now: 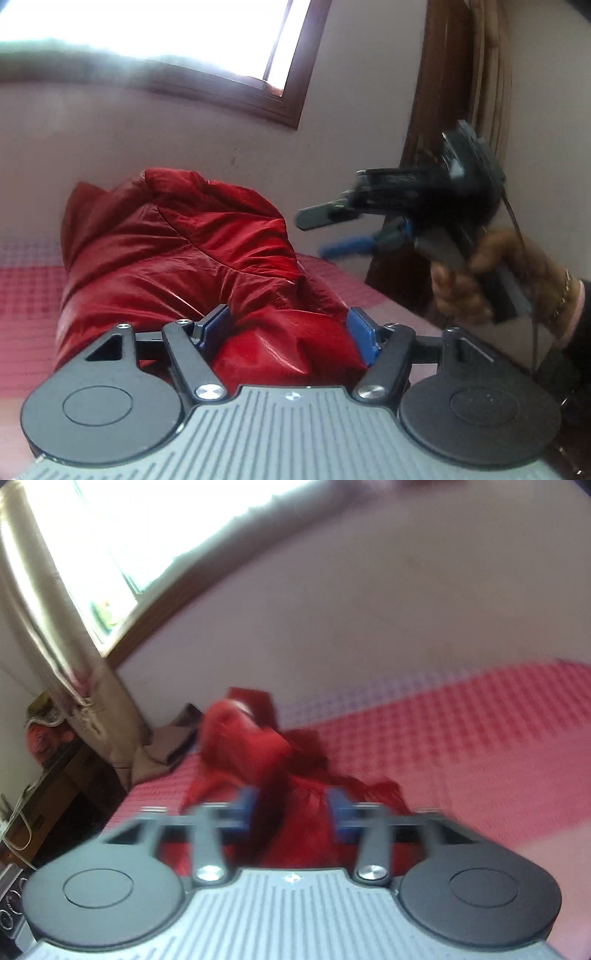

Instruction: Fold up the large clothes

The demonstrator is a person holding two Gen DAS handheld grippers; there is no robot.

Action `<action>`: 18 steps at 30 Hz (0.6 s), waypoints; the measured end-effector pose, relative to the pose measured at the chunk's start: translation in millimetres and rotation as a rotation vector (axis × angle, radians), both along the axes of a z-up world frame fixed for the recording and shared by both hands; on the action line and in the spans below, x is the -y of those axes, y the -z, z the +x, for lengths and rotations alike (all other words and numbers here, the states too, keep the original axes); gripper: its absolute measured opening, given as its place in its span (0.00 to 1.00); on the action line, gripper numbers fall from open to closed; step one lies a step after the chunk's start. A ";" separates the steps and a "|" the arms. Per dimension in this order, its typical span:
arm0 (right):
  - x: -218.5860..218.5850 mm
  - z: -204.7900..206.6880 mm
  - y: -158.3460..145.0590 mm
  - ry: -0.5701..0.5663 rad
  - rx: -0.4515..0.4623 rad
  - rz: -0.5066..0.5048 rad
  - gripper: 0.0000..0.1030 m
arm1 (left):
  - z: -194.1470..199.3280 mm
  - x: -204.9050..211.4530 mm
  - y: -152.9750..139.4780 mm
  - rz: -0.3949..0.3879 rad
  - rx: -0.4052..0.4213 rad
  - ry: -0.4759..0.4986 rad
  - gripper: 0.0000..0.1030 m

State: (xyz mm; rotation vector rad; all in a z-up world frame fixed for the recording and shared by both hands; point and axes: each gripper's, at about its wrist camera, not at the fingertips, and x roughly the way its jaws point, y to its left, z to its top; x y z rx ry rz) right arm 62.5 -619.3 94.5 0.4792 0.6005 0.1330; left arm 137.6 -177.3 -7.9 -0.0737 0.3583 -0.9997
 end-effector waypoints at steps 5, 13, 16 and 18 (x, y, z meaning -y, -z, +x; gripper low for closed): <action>-13.7 5.5 22.6 -0.061 -0.085 0.044 0.89 | -3.2 5.1 7.0 -0.011 0.006 -0.004 0.66; -74.9 40.0 16.5 -0.172 0.039 -0.083 0.21 | -16.3 2.0 -10.5 -0.036 0.031 -0.052 0.71; -69.4 21.3 -3.7 -0.176 0.147 -0.101 0.16 | -27.2 1.6 -25.0 -0.085 0.034 -0.029 0.75; -53.9 6.4 -8.3 -0.157 0.183 -0.089 0.15 | -32.1 10.0 -24.3 -0.093 0.022 0.002 0.76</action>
